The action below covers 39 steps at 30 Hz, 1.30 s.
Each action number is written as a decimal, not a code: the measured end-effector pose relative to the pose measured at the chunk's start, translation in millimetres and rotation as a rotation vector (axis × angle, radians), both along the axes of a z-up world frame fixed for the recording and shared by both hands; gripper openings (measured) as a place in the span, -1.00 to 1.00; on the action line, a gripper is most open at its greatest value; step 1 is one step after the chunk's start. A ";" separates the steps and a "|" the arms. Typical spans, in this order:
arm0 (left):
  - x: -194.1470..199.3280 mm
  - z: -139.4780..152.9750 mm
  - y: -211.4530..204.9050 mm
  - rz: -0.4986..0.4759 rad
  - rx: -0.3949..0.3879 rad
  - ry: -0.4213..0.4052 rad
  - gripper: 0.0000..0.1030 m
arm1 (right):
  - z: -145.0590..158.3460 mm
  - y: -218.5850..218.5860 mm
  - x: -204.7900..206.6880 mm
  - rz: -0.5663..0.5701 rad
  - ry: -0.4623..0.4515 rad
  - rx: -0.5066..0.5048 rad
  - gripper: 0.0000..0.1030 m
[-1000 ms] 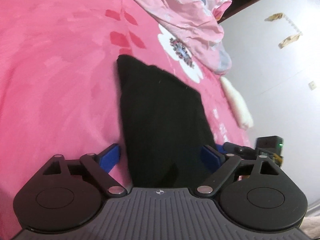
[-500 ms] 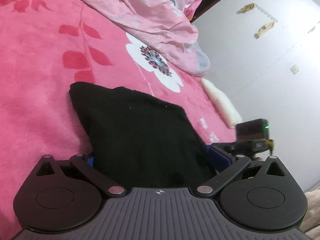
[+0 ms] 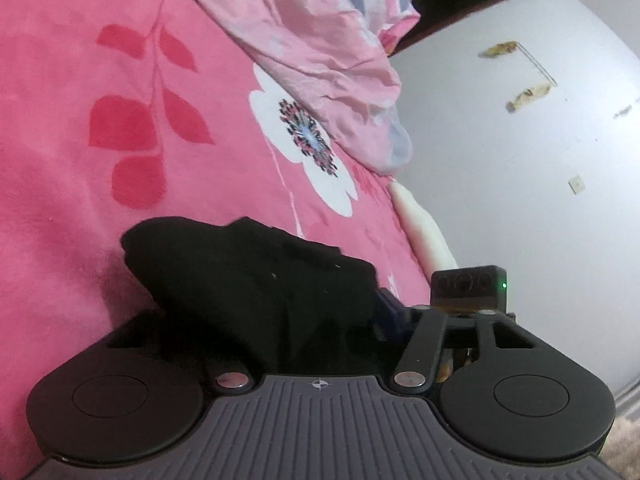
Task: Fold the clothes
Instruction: 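Close both grippers on the end of the folded black shirt, then lift the folded black shirt up off the bed with both grippers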
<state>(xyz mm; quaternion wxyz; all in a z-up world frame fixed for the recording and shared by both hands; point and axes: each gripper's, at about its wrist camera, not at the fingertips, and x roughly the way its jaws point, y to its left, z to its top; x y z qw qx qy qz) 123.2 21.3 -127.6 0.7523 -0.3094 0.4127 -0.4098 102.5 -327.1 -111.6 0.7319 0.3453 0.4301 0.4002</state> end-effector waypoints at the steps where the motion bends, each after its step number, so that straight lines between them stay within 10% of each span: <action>1: 0.7 0.1 -2.6 0.000 0.006 -0.001 -0.11 | -0.2 2.8 1.4 -0.001 -0.003 -0.006 -0.40; 8: -11.9 21.7 -8.0 0.006 -0.004 -0.050 -0.73 | 18.2 14.4 -14.1 -0.037 -0.083 -0.059 -0.73; 21: -85.2 155.5 -38.1 -0.079 -0.008 -0.352 -0.82 | 148.6 2.9 -125.1 -0.210 -0.474 -0.215 -0.76; 30: -109.3 247.7 -137.9 -0.188 0.011 -0.602 -0.82 | 245.5 -59.1 -177.8 -0.415 -0.740 -0.337 -0.76; 39: -95.8 286.0 -284.0 -0.317 -0.038 -0.705 -0.82 | 302.9 -168.2 -206.6 -0.667 -0.822 -0.549 -0.76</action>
